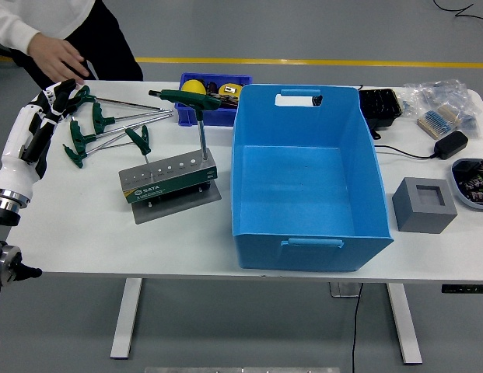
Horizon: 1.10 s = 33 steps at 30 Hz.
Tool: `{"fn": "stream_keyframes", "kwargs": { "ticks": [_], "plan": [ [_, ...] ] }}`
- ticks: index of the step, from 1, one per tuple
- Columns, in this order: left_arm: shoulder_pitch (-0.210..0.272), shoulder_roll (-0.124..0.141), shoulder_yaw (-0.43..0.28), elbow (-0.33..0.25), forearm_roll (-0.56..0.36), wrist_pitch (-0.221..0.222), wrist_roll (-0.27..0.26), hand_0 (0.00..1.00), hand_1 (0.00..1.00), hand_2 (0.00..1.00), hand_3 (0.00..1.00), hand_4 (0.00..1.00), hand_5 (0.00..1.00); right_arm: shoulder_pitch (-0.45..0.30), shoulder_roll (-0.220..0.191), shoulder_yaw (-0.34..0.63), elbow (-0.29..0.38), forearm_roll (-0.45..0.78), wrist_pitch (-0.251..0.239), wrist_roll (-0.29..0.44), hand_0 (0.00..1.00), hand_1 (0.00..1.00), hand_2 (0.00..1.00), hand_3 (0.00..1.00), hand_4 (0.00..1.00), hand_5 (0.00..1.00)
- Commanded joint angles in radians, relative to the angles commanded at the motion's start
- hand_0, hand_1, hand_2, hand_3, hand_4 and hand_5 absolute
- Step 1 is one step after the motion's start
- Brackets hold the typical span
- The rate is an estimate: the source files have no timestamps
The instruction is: Lift tool from toolbox,place it in box,lift tool from toolbox,place it in box
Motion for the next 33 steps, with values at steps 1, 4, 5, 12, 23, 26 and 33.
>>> {"fn": "stream_keyframes", "kwargs": {
  "ticks": [1, 4, 5, 12, 23, 26, 33],
  "plan": [
    [-0.004, 0.003, 0.005, -0.003, 0.019, 0.0, -0.002, 0.882, 0.891, 0.954, 0.873, 0.998, 0.817, 0.0, 0.0, 0.0, 0.0, 0.0, 0.0, 0.0, 0.725, 0.698, 0.747, 0.587, 0.827, 0.725],
    [-0.018, 0.01, 0.02, -0.014, 0.09, 0.001, -0.01, 0.91, 0.905, 0.972, 0.888, 0.998, 0.758, 0.001, 0.0, 0.0, 0.0, -0.001, 0.0, 0.0, 0.726, 0.698, 0.747, 0.587, 0.827, 0.725],
    [-0.024, 0.012, 0.025, -0.018, 0.116, 0.0, -0.012, 0.91, 0.905, 0.972, 0.888, 0.998, 0.758, 0.001, 0.0, 0.0, 0.0, -0.001, 0.0, 0.0, 0.726, 0.698, 0.747, 0.587, 0.827, 0.725],
    [-0.056, 0.029, 0.066, -0.026, 0.265, 0.002, -0.029, 0.921, 0.915, 0.979, 0.897, 0.998, 0.723, 0.002, 0.0, 0.0, 0.0, 0.003, -0.001, 0.001, 0.726, 0.7, 0.747, 0.587, 0.827, 0.725],
    [-0.148, 0.068, 0.161, 0.008, 0.474, -0.002, -0.041, 0.943, 0.949, 0.998, 0.932, 0.998, 0.598, 0.005, -0.001, 0.004, 0.0, -0.003, -0.002, -0.001, 0.725, 0.7, 0.747, 0.588, 0.827, 0.726],
    [-0.179, 0.073, 0.191, 0.025, 0.51, 0.0, -0.031, 0.943, 0.949, 0.998, 0.932, 0.998, 0.598, 0.005, -0.001, 0.006, 0.0, -0.007, -0.002, -0.002, 0.725, 0.7, 0.747, 0.588, 0.827, 0.726],
    [-0.261, 0.075, 0.264, 0.084, 0.565, -0.006, -0.005, 0.968, 0.981, 0.998, 0.971, 0.998, 0.548, 0.002, 0.001, 0.012, 0.001, -0.015, -0.002, -0.005, 0.726, 0.701, 0.747, 0.587, 0.827, 0.727]
  ]
}}
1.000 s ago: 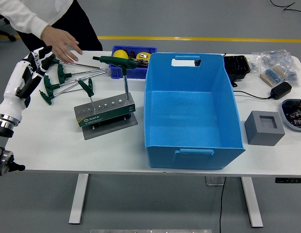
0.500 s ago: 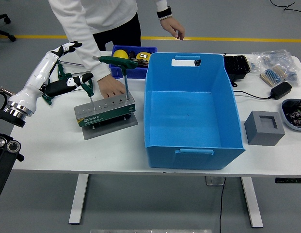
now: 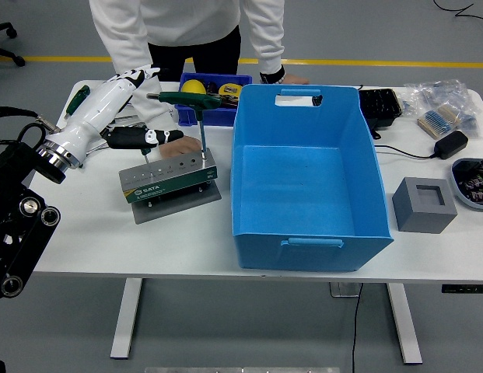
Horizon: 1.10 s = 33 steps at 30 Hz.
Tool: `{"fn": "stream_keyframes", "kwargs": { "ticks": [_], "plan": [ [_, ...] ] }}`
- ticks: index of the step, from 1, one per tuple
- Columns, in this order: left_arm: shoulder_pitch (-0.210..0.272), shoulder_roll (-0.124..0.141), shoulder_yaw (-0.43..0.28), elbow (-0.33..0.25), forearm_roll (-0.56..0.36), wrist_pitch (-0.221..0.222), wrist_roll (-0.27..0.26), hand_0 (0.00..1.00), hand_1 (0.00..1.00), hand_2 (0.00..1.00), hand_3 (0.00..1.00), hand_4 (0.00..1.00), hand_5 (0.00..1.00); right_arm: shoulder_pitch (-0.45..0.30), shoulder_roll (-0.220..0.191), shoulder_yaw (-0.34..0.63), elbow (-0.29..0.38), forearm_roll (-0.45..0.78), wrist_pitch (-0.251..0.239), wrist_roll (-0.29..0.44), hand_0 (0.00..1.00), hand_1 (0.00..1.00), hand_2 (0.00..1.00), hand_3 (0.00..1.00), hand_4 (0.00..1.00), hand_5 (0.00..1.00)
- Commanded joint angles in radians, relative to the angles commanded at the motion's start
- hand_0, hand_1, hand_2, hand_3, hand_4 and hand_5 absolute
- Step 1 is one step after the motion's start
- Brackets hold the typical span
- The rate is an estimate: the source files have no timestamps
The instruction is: Lift tool from toolbox,place it in box,lift tool from toolbox,place it in box
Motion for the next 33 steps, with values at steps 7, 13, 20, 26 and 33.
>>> {"fn": "stream_keyframes", "kwargs": {
  "ticks": [7, 13, 20, 26, 33],
  "plan": [
    [-0.081, 0.001, 0.069, 0.077, 0.059, -0.017, 0.004, 0.983, 0.995, 0.998, 0.994, 0.998, 0.503, -0.005, 0.001, 0.013, 0.001, -0.024, -0.001, -0.006, 0.725, 0.7, 0.747, 0.587, 0.827, 0.727],
    [-0.121, -0.022, 0.108, 0.12, 0.094, -0.041, 0.052, 0.984, 0.998, 0.998, 0.998, 0.998, 0.523, -0.01, 0.003, 0.019, 0.002, -0.035, -0.001, -0.01, 0.726, 0.7, 0.747, 0.587, 0.827, 0.727],
    [-0.18, -0.063, 0.169, 0.188, 0.117, -0.023, 0.108, 0.982, 0.998, 0.998, 0.995, 0.998, 0.519, -0.009, 0.004, 0.025, 0.003, -0.046, 0.0, -0.013, 0.726, 0.7, 0.746, 0.587, 0.827, 0.727],
    [-0.23, -0.087, 0.191, 0.251, 0.117, 0.009, 0.117, 0.98, 0.996, 0.998, 0.989, 0.998, 0.523, -0.003, 0.001, 0.023, 0.004, -0.043, 0.0, -0.013, 0.726, 0.701, 0.745, 0.587, 0.827, 0.727],
    [-0.283, -0.106, 0.215, 0.336, 0.114, 0.053, 0.127, 0.932, 0.918, 0.951, 0.92, 0.998, 0.532, 0.004, -0.002, 0.022, 0.005, -0.044, 0.001, -0.013, 0.726, 0.702, 0.747, 0.587, 0.827, 0.727]
  ]
}}
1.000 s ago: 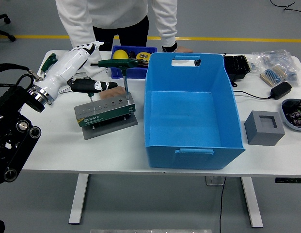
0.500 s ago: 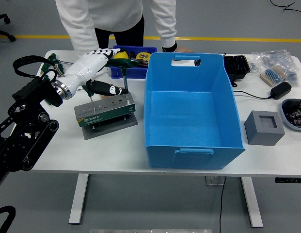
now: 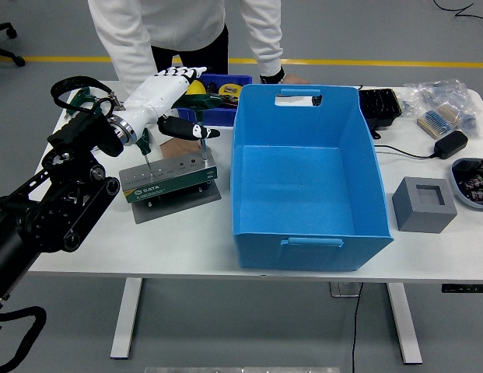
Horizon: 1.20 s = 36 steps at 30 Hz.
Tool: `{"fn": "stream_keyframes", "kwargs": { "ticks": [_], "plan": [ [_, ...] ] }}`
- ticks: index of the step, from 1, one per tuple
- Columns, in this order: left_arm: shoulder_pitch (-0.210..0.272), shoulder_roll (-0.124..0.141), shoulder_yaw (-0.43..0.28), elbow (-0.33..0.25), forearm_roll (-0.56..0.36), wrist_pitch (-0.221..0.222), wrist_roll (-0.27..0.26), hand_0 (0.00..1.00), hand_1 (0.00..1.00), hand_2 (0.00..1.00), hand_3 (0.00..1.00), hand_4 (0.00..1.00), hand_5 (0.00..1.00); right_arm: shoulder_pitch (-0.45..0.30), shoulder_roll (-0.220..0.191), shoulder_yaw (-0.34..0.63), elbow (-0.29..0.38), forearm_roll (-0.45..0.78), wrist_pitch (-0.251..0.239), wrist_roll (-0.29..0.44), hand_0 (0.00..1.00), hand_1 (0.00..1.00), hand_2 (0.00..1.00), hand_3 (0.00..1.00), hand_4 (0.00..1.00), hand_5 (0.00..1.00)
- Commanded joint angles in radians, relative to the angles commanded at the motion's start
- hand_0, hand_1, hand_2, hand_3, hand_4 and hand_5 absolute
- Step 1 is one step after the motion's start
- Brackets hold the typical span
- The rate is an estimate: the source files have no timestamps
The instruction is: Lift tool from toolbox,place it in box,lift tool from toolbox,place it in box
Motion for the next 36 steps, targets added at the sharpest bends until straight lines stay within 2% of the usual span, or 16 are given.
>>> {"fn": "stream_keyframes", "kwargs": {
  "ticks": [2, 3, 8, 9, 20, 21, 26, 27, 32, 33, 36],
  "plan": [
    [-0.014, -0.004, 0.012, 0.028, -0.002, 0.02, 0.002, 0.932, 0.918, 0.951, 0.92, 0.998, 0.532, 0.001, -0.001, 0.0, 0.0, 0.001, 0.0, 0.0, 0.726, 0.702, 0.747, 0.587, 0.827, 0.727],
    [-0.021, -0.007, 0.019, 0.042, -0.003, 0.028, 0.004, 0.802, 0.758, 0.779, 0.806, 0.998, 0.553, 0.002, -0.002, 0.0, 0.001, 0.0, 0.0, 0.0, 0.725, 0.701, 0.746, 0.586, 0.827, 0.728],
    [-0.05, -0.02, 0.048, 0.108, -0.013, 0.064, 0.012, 0.802, 0.758, 0.779, 0.806, 0.998, 0.553, 0.005, -0.003, 0.004, 0.001, -0.008, 0.0, -0.002, 0.725, 0.701, 0.746, 0.586, 0.827, 0.728],
    [-0.054, -0.023, 0.051, 0.118, -0.014, 0.066, 0.016, 0.739, 0.694, 0.712, 0.775, 0.998, 0.575, 0.005, -0.003, 0.004, 0.001, -0.008, 0.0, -0.001, 0.725, 0.701, 0.747, 0.586, 0.827, 0.727],
    [-0.078, -0.065, 0.069, 0.202, -0.035, 0.082, 0.05, 0.713, 0.675, 0.695, 0.75, 0.998, 0.607, 0.009, -0.005, 0.008, 0.002, -0.016, 0.0, -0.003, 0.725, 0.701, 0.746, 0.587, 0.827, 0.728],
    [-0.08, -0.066, 0.071, 0.206, -0.037, 0.086, 0.05, 0.608, 0.604, 0.628, 0.689, 0.998, 0.659, 0.01, -0.005, 0.008, 0.002, -0.017, 0.0, -0.003, 0.725, 0.701, 0.746, 0.586, 0.827, 0.727],
    [-0.09, -0.076, 0.097, 0.238, -0.04, 0.136, 0.051, 0.608, 0.604, 0.628, 0.689, 0.998, 0.659, 0.011, -0.005, 0.008, 0.003, -0.017, 0.0, -0.002, 0.725, 0.701, 0.746, 0.586, 0.827, 0.727],
    [-0.091, -0.077, 0.102, 0.241, -0.038, 0.15, 0.051, 0.516, 0.488, 0.521, 0.615, 0.998, 0.654, 0.011, -0.005, 0.008, 0.003, -0.017, 0.0, -0.002, 0.725, 0.702, 0.746, 0.587, 0.827, 0.728],
    [-0.101, -0.076, 0.126, 0.255, -0.007, 0.206, 0.049, 0.516, 0.488, 0.521, 0.615, 0.998, 0.654, 0.012, -0.006, 0.007, 0.003, -0.016, 0.0, -0.002, 0.725, 0.702, 0.746, 0.587, 0.827, 0.728],
    [-0.104, -0.075, 0.13, 0.258, -0.004, 0.215, 0.048, 0.432, 0.331, 0.344, 0.479, 0.998, 0.659, 0.012, -0.006, 0.006, 0.003, -0.016, 0.0, -0.002, 0.725, 0.702, 0.745, 0.588, 0.827, 0.728],
    [-0.108, -0.071, 0.14, 0.263, 0.001, 0.232, 0.04, 0.432, 0.331, 0.344, 0.479, 0.998, 0.659, 0.012, -0.006, 0.006, 0.003, -0.015, 0.0, -0.002, 0.725, 0.702, 0.745, 0.588, 0.827, 0.728]
  ]
}}
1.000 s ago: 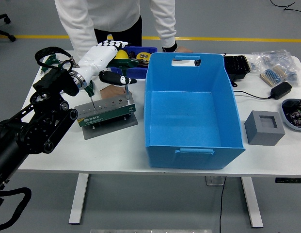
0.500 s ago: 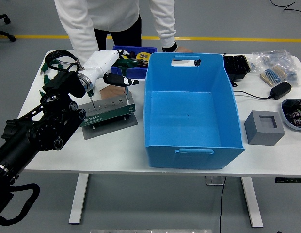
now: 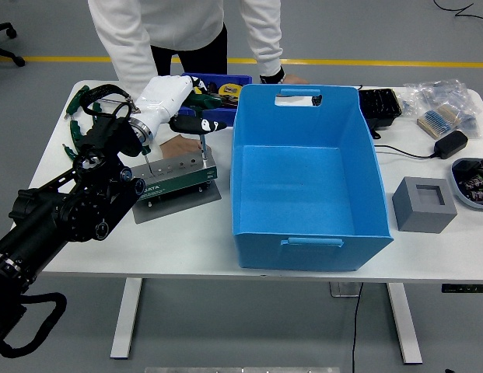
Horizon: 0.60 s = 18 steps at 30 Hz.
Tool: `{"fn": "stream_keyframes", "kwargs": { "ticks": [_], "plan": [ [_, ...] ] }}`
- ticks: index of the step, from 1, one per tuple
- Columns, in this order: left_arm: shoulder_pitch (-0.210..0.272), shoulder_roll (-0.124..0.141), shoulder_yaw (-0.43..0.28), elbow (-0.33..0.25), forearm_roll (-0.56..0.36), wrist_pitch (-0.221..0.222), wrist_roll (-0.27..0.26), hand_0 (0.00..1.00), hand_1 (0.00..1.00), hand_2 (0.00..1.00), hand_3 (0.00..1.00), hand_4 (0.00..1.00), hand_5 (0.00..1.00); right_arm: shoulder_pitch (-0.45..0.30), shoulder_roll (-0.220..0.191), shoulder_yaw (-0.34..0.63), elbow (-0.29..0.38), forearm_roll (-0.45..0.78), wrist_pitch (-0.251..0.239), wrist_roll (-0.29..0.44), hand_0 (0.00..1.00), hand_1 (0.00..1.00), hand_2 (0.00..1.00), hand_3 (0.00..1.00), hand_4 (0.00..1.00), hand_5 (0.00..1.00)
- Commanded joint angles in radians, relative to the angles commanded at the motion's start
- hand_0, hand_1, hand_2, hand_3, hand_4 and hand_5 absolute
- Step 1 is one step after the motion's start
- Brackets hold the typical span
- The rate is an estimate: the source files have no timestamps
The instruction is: Lift tool from toolbox,place it in box,lift tool from toolbox,place it in box
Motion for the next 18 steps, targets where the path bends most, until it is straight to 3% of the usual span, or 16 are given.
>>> {"fn": "stream_keyframes", "kwargs": {
  "ticks": [2, 3, 18],
  "plan": [
    [-0.003, 0.004, 0.008, 0.004, 0.003, 0.009, -0.006, 0.432, 0.331, 0.344, 0.479, 0.998, 0.659, 0.0, 0.0, 0.0, 0.0, -0.001, 0.0, 0.0, 0.725, 0.702, 0.745, 0.588, 0.827, 0.728],
    [-0.004, 0.006, 0.013, 0.006, 0.004, 0.013, -0.008, 0.401, 0.265, 0.284, 0.412, 0.998, 0.673, 0.0, 0.0, 0.0, 0.0, -0.001, 0.0, 0.0, 0.725, 0.7, 0.745, 0.587, 0.827, 0.728],
    [-0.021, 0.018, 0.045, 0.064, 0.009, 0.026, -0.007, 0.385, 0.237, 0.251, 0.362, 0.998, 0.69, 0.002, 0.0, -0.001, 0.0, 0.001, 0.0, 0.001, 0.725, 0.702, 0.745, 0.587, 0.827, 0.728]
  ]
}}
